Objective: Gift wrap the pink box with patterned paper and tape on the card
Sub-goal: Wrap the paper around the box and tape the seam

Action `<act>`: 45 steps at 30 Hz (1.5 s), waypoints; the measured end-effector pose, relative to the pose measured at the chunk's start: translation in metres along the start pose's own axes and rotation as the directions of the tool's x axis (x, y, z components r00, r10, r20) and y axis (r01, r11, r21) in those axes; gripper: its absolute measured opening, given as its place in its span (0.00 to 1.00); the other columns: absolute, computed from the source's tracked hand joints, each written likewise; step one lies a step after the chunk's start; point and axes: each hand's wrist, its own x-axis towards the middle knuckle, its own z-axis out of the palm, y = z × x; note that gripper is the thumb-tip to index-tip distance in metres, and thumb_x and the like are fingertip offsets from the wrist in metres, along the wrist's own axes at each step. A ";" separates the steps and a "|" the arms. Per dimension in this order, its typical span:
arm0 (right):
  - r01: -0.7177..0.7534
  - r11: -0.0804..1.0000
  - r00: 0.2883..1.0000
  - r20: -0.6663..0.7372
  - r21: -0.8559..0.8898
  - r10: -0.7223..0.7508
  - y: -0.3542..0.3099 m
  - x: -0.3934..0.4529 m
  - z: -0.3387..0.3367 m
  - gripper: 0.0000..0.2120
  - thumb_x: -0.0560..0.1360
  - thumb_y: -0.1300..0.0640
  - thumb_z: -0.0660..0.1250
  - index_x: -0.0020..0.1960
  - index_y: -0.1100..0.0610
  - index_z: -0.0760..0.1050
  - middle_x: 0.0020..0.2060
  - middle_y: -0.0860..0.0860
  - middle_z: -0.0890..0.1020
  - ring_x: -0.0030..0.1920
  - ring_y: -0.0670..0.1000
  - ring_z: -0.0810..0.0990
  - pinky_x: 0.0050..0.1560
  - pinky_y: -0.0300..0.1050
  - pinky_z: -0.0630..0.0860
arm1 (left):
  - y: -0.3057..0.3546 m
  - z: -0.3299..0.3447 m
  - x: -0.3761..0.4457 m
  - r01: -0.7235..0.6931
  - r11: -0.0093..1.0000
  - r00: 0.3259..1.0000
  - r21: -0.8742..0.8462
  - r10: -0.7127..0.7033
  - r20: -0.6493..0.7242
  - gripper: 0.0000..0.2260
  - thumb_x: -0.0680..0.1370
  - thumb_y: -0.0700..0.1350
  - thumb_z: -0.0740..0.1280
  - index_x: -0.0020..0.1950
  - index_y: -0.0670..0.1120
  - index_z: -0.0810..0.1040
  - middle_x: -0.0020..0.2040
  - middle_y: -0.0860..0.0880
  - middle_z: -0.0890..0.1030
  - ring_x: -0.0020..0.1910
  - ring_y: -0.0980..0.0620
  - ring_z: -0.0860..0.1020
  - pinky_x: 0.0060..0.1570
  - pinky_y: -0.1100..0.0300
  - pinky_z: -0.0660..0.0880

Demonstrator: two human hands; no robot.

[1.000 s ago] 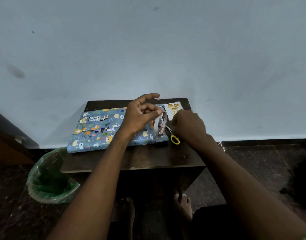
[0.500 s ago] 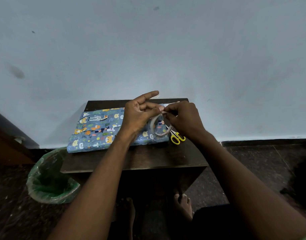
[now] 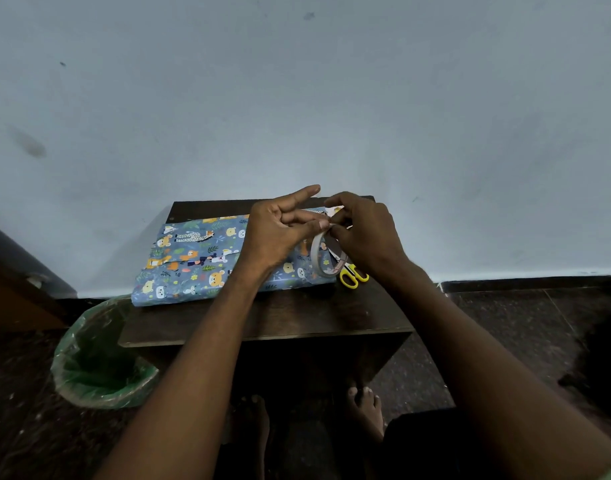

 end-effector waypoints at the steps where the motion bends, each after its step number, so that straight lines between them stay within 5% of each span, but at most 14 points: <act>1: 0.010 1.000 1.000 0.004 0.006 -0.010 -0.001 -0.001 0.000 0.19 0.73 0.65 0.72 0.62 0.53 0.80 0.39 0.43 0.85 0.44 0.39 0.75 0.44 0.24 0.66 | 0.000 0.000 0.000 0.008 1.000 1.000 0.000 -0.008 0.009 0.28 0.75 0.34 0.79 0.74 0.43 0.79 0.53 0.45 0.89 0.55 0.43 0.88 0.56 0.37 0.84; 4: 0.025 1.000 1.000 -0.003 0.009 -0.025 -0.004 -0.003 0.000 0.22 0.73 0.65 0.72 0.65 0.53 0.76 0.42 0.44 0.86 0.45 0.40 0.75 0.43 0.24 0.66 | -0.001 0.000 0.000 0.016 1.000 1.000 0.000 -0.016 0.011 0.27 0.75 0.34 0.79 0.73 0.42 0.80 0.53 0.44 0.89 0.54 0.40 0.88 0.56 0.32 0.83; 10: 0.032 0.999 0.999 -0.025 0.036 -0.031 -0.003 -0.002 -0.002 0.22 0.73 0.64 0.74 0.64 0.53 0.75 0.42 0.45 0.86 0.42 0.38 0.79 0.42 0.24 0.68 | -0.002 0.002 0.001 0.017 0.999 0.999 -0.032 -0.018 -0.032 0.23 0.75 0.34 0.79 0.70 0.40 0.82 0.49 0.43 0.89 0.51 0.44 0.89 0.55 0.51 0.85; 17: 0.036 0.998 0.999 -0.025 0.052 -0.034 -0.002 -0.002 0.000 0.22 0.72 0.65 0.73 0.63 0.52 0.75 0.42 0.45 0.86 0.41 0.32 0.78 0.41 0.24 0.68 | -0.004 0.003 0.002 0.070 0.996 0.998 -0.054 -0.070 -0.006 0.24 0.75 0.33 0.78 0.70 0.41 0.81 0.51 0.43 0.89 0.54 0.32 0.86 0.57 0.40 0.84; 19: 0.037 0.998 0.999 -0.041 0.045 -0.035 -0.003 -0.002 -0.001 0.24 0.72 0.66 0.73 0.65 0.53 0.74 0.42 0.45 0.86 0.39 0.33 0.78 0.40 0.23 0.68 | -0.005 0.003 0.002 0.108 0.993 0.994 -0.056 -0.109 -0.019 0.24 0.75 0.35 0.79 0.71 0.43 0.81 0.54 0.45 0.89 0.54 0.36 0.87 0.55 0.41 0.84; 24: 0.027 0.998 0.994 -0.105 0.055 -0.021 -0.003 -0.002 0.000 0.24 0.70 0.65 0.74 0.63 0.52 0.73 0.37 0.43 0.83 0.40 0.36 0.80 0.40 0.25 0.68 | -0.004 0.003 0.002 0.134 0.990 0.990 -0.040 -0.136 -0.038 0.21 0.78 0.40 0.78 0.70 0.46 0.80 0.55 0.47 0.88 0.53 0.49 0.88 0.45 0.57 0.83; 29: 0.025 0.999 0.981 -0.191 0.031 -0.019 -0.005 -0.001 0.002 0.22 0.70 0.62 0.74 0.59 0.47 0.72 0.38 0.42 0.82 0.45 0.48 0.80 0.40 0.28 0.66 | -0.001 0.006 0.002 0.213 0.968 0.975 -0.133 -0.219 -0.032 0.19 0.80 0.41 0.76 0.70 0.45 0.78 0.52 0.37 0.87 0.44 0.43 0.87 0.48 0.49 0.83; 33: 0.037 0.999 0.985 -0.167 0.028 -0.032 -0.004 -0.001 0.003 0.21 0.69 0.63 0.73 0.58 0.50 0.72 0.36 0.43 0.82 0.42 0.45 0.80 0.39 0.28 0.66 | -0.002 0.006 0.002 0.102 0.990 0.991 -0.097 -0.110 -0.079 0.20 0.78 0.36 0.76 0.69 0.45 0.79 0.50 0.43 0.89 0.48 0.44 0.86 0.52 0.43 0.82; 45: 0.008 0.999 0.996 -0.086 0.035 -0.005 0.000 -0.001 0.004 0.20 0.67 0.61 0.77 0.56 0.50 0.75 0.37 0.44 0.82 0.40 0.39 0.80 0.37 0.28 0.69 | -0.007 0.004 0.002 -0.110 0.970 0.994 0.216 0.111 0.004 0.22 0.78 0.34 0.75 0.70 0.48 0.77 0.43 0.51 0.87 0.44 0.55 0.83 0.49 0.57 0.79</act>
